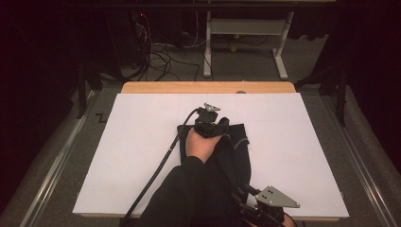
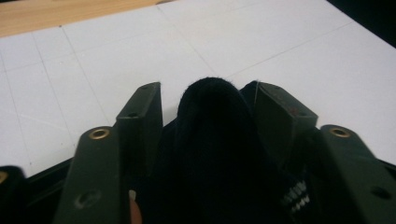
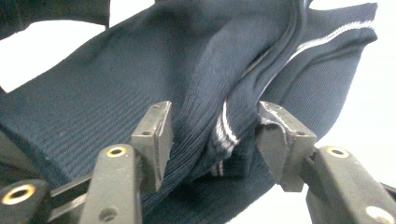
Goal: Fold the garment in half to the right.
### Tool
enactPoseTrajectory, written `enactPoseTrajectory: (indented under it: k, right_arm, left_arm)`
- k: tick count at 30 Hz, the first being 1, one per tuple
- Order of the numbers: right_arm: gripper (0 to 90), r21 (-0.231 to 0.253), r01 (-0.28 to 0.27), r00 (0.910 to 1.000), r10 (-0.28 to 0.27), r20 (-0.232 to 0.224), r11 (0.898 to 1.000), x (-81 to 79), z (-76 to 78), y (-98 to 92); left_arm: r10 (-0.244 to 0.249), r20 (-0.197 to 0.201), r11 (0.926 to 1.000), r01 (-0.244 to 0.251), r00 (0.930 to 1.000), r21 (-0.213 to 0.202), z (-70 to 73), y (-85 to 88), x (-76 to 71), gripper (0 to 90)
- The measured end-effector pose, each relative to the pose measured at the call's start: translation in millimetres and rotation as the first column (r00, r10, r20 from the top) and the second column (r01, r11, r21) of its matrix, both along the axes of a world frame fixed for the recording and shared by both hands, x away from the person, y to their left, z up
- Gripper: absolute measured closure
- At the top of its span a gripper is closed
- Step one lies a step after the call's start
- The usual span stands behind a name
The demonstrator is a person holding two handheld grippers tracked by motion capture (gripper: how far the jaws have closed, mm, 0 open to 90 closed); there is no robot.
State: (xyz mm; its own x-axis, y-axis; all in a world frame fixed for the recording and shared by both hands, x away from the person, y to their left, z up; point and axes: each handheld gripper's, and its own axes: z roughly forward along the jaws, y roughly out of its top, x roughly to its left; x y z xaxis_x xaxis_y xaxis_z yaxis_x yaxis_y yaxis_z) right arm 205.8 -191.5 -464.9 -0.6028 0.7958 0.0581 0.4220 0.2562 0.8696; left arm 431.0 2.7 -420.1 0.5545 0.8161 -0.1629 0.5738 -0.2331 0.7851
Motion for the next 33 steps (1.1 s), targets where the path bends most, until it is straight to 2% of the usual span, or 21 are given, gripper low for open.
enactPoseTrajectory:
  k: [6,8,10,18,21,23,27,30,33]
  right_arm:
    - [40.6,0.038,0.013,0.9995,-0.014,0.03,0.999,0.8,5.8,-5.1]
    - [40.6,0.053,0.012,0.9994,-0.014,0.032,0.999,1.9,7.7,-6.8]
    - [40.5,0.061,0.015,0.999,-0.017,0.04,0.998,2.8,10.5,-7.4]
    - [42.2,0.073,0.017,0.9983,-0.021,0.054,0.997,4.4,15.5,-5.6]
    - [45.5,0.071,0.002,0.9981,-0.006,0.061,0.997,8.8,18.9,-1.5]
    - [52.4,0.053,-0.017,0.9983,0.014,0.057,0.998,16.5,22.8,4.3]
    - [69.3,0.013,-0.042,0.9984,0.042,0.038,0.999,34.4,27.3,18.2]
    - [87.6,-0.041,-0.057,0.9982,0.057,0.018,0.998,47.8,27.5,30.2]
    - [90.0,-0.079,-0.077,0.9971,0.076,-0.009,0.994,58.3,28.9,40.0]
  left_arm:
    - [-0.031,0.039,0.999,0.032,0.9988,-0.031,2.0,4.6,-6.2,32.8]
    - [-0.028,0.055,0.9993,0.029,0.9981,-0.023,1.7,9.0,-9.8,31.5]
    - [-0.028,0.054,0.9993,0.03,0.9982,-0.022,0.7,15.0,-12.5,27.3]
    - [-0.012,0.078,0.9988,0.016,0.9969,-0.047,-0.5,59.9,-34.4,12.4]
    - [-0.017,0.091,0.9995,0.02,0.9957,-0.026,-3.8,80.5,-45.1,9.5]
    - [-0.023,0.106,0.9995,0.021,0.9941,0.022,-7.1,93.4,-52.5,9.4]
    - [-0.02,0.105,0.9998,0.019,0.9943,0.008,-14.2,115.4,-61.6,3.5]
    - [-0.014,0.108,0.9999,0.013,0.9941,0.009,-18.2,127.9,-67.0,0.0]
    - [-0.008,0.118,1.0,0.008,0.993,0.006,-22.3,141.2,-74.8,0.0]
